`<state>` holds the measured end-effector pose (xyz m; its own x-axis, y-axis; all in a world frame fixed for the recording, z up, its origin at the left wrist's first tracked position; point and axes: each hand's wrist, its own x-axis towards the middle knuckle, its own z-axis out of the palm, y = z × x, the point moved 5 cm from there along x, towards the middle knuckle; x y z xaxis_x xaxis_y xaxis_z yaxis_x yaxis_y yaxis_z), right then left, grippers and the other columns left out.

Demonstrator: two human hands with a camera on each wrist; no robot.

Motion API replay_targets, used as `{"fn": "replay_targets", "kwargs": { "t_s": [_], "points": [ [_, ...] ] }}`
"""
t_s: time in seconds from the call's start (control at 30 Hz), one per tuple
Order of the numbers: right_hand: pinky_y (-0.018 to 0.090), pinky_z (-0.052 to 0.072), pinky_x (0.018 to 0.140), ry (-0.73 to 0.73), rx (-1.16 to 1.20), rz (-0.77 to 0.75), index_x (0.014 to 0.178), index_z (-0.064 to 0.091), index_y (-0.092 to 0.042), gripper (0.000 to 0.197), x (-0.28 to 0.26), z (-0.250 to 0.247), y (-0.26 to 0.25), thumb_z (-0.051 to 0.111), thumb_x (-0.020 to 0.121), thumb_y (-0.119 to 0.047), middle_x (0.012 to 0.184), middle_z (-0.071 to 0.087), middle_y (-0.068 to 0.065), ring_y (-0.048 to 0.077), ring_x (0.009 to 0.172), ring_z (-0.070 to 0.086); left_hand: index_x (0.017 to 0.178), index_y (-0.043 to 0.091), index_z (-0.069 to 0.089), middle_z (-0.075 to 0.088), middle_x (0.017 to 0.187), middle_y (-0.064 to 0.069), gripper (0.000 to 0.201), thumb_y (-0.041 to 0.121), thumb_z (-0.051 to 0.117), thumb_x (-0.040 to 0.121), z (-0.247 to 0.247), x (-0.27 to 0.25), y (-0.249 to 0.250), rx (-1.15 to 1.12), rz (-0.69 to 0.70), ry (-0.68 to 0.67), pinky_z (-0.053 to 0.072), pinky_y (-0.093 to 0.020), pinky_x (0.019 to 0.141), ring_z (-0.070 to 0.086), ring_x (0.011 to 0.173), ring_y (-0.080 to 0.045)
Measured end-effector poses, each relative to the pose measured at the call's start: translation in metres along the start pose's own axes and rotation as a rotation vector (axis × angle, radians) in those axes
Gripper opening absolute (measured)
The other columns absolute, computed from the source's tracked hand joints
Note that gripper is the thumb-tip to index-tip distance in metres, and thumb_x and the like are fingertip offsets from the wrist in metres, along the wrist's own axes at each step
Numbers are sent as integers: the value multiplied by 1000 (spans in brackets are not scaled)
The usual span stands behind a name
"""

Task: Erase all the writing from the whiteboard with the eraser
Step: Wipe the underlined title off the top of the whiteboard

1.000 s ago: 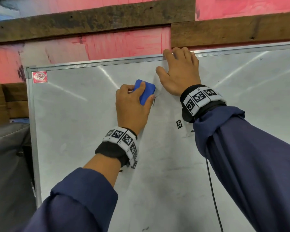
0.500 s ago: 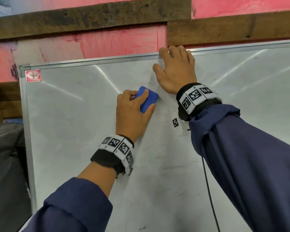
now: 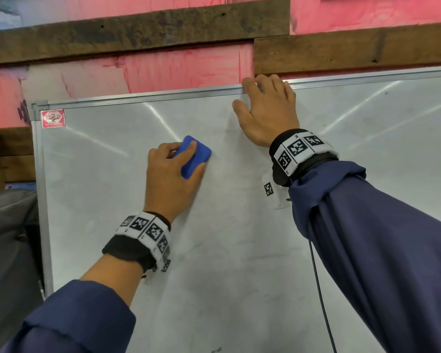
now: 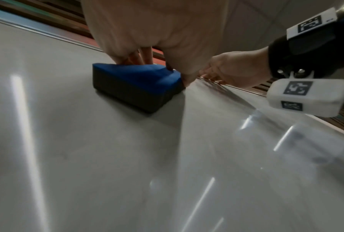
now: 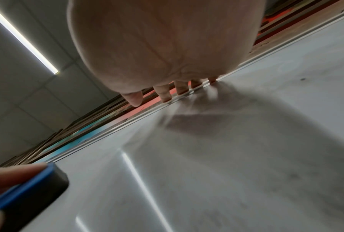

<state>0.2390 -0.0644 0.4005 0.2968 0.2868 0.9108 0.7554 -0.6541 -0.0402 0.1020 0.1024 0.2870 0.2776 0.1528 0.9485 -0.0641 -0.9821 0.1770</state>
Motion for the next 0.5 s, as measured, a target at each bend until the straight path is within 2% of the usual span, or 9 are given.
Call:
{"fn": "replay_targets", "kwargs": {
  "t_s": [0.13, 0.2, 0.23, 0.33, 0.4, 0.5],
  "points": [
    [49, 16, 120, -6, 14, 14, 142, 47, -19, 59, 1, 2, -1, 33, 94, -50, 139, 47, 5, 28, 138, 32, 134, 21, 62, 55, 125, -6, 48, 37, 71, 89, 1, 11, -1, 5, -93, 46, 30, -15, 93, 46, 114, -22],
    [49, 14, 121, -8, 23, 20, 143, 46, -20, 60, 1, 3, -1, 32, 93, -51, 142, 46, 6, 29, 141, 30, 134, 22, 62, 55, 126, -7, 48, 37, 70, 89, 8, 14, 10, -8, -73, 45, 28, -11, 93, 45, 113, -21],
    [50, 14, 121, -1, 24, 18, 143, 46, -20, 60, 0, 4, -1, 32, 93, -51, 142, 46, 6, 29, 141, 30, 133, 22, 62, 56, 126, -7, 48, 37, 71, 89, 12, 13, 17, -15, -32, 24, 30, -12, 94, 45, 112, -22],
    [50, 15, 120, 7, 24, 8, 142, 46, -20, 60, 0, 3, 1, 32, 92, -51, 141, 47, 5, 30, 141, 31, 132, 22, 63, 55, 126, -7, 48, 39, 70, 88, 25, -7, 31, -12, 110, -93, 43, -27, 95, 47, 111, -24],
    [51, 16, 120, 0, 16, 3, 142, 46, -20, 60, 0, 3, 1, 32, 92, -52, 140, 47, 5, 31, 141, 31, 132, 22, 63, 55, 127, -6, 48, 40, 69, 88, 24, -31, 25, -24, 135, -127, 44, -26, 94, 47, 112, -24],
    [50, 16, 120, -6, -5, -11, 141, 45, -20, 60, 0, 3, 3, 32, 91, -52, 139, 47, 4, 30, 140, 32, 131, 21, 65, 57, 125, -8, 49, 39, 69, 86, 12, -62, -2, 4, 102, -115, 42, -24, 92, 50, 111, -25]
  ]
}}
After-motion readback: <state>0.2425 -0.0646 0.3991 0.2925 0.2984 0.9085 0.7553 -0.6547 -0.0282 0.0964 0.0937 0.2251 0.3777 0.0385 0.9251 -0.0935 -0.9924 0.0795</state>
